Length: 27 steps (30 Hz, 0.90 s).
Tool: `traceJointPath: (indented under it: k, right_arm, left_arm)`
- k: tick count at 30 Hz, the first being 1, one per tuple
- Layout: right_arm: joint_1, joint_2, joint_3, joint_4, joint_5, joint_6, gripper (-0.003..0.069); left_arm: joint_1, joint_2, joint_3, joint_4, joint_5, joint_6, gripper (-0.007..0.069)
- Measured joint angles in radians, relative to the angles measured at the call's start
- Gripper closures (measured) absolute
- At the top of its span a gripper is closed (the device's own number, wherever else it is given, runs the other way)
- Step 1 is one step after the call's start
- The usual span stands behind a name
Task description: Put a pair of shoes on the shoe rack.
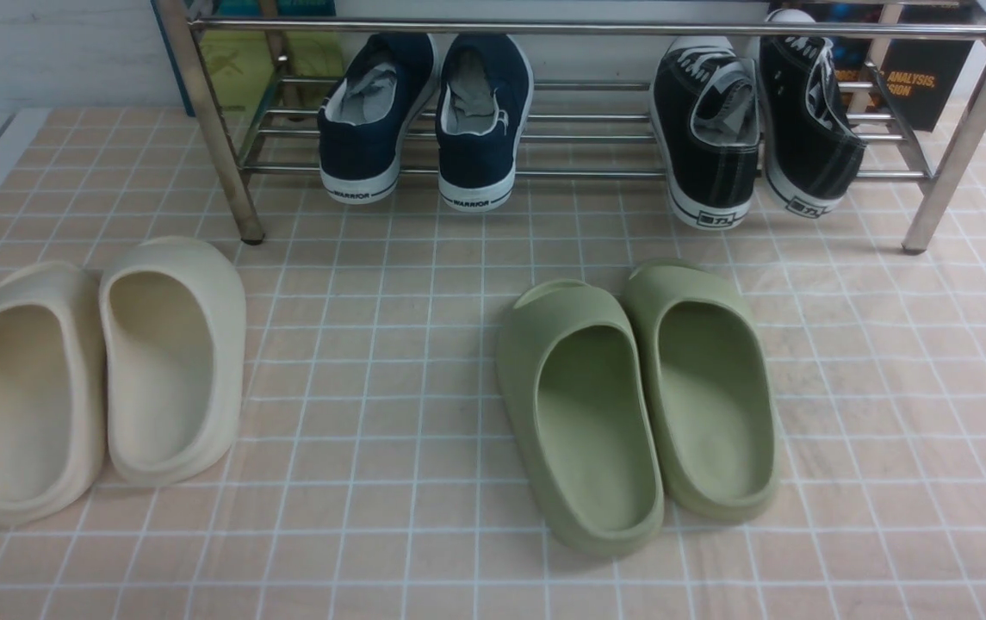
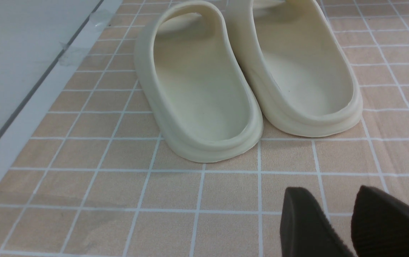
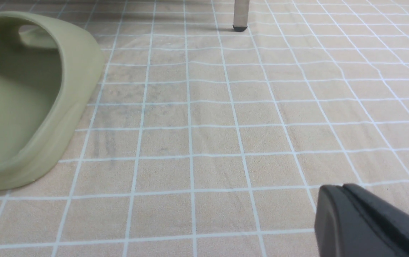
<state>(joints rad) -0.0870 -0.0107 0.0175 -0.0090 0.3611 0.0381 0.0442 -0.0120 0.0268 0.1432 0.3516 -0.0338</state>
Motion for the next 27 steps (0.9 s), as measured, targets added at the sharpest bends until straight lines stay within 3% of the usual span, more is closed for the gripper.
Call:
traceJointPath:
  k: [27]
  right_arm:
    - [0.000, 0.000, 0.000, 0.000, 0.000, 0.000, 0.0651]
  left_arm:
    - [0.000, 0.000, 0.000, 0.000, 0.000, 0.000, 0.0386]
